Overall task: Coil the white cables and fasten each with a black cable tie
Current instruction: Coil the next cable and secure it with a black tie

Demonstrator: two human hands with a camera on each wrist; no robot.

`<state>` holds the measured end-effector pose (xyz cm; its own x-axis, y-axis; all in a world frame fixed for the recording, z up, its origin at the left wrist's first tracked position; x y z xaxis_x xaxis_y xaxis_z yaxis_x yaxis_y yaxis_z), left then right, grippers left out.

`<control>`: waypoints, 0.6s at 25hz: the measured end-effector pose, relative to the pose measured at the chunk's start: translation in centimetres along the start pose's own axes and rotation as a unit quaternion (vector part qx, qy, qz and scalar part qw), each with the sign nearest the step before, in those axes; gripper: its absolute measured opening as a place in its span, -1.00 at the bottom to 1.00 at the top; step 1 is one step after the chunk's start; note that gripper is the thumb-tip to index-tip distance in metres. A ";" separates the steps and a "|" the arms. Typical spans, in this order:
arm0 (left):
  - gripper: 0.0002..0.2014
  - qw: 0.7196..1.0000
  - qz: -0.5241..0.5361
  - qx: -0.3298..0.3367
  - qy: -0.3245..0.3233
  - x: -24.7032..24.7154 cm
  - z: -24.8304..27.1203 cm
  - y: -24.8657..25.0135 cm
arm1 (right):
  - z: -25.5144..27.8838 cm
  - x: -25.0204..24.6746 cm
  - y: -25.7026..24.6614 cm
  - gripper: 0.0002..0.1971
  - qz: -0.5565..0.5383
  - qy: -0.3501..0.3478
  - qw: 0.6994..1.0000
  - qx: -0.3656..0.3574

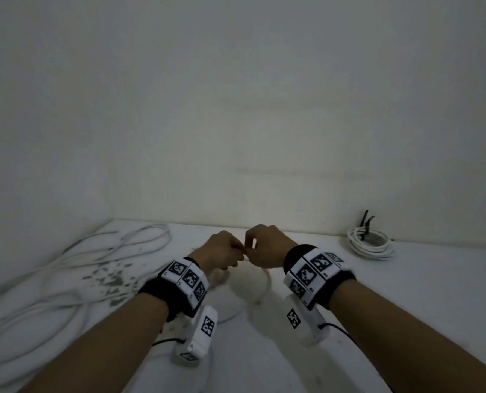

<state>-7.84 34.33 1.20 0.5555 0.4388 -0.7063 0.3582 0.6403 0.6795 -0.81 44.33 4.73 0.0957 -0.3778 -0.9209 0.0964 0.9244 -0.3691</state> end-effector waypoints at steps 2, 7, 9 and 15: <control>-0.80 0.999 -0.009 -0.026 0.030 -3.8 3.9 -4.6 | -1.0 2.8 -4.9 -0.78 0.061 -0.076 0.994 -0.041; -0.74 0.995 -0.032 -0.088 0.045 -9.1 11.2 -13.3 | -1.3 9.1 -12.7 -0.42 0.174 -0.196 0.961 -0.088; -0.69 0.994 -0.029 -0.107 0.011 -9.2 12.6 -15.1 | -1.5 10.3 -13.8 -0.45 0.204 -0.184 0.957 -0.089; -0.50 0.997 -0.003 -0.056 0.058 -7.9 12.6 -15.4 | -0.5 4.0 -14.8 -0.86 0.128 -0.085 0.982 -0.109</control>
<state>-8.32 13.05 -1.23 0.4613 0.4997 -0.7331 0.2727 0.7064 0.6531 -2.39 29.16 6.41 0.2556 -0.1183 -0.9595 -0.1647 0.9727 -0.1638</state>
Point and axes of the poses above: each hand's wrist, its own z-axis away from the middle knuckle, its own x-axis out of the palm, y = z × x, the point moved 5 cm from there along -z, towards the middle knuckle, and after that the axes turned 8 degrees about -y, right-handed, at the moved point
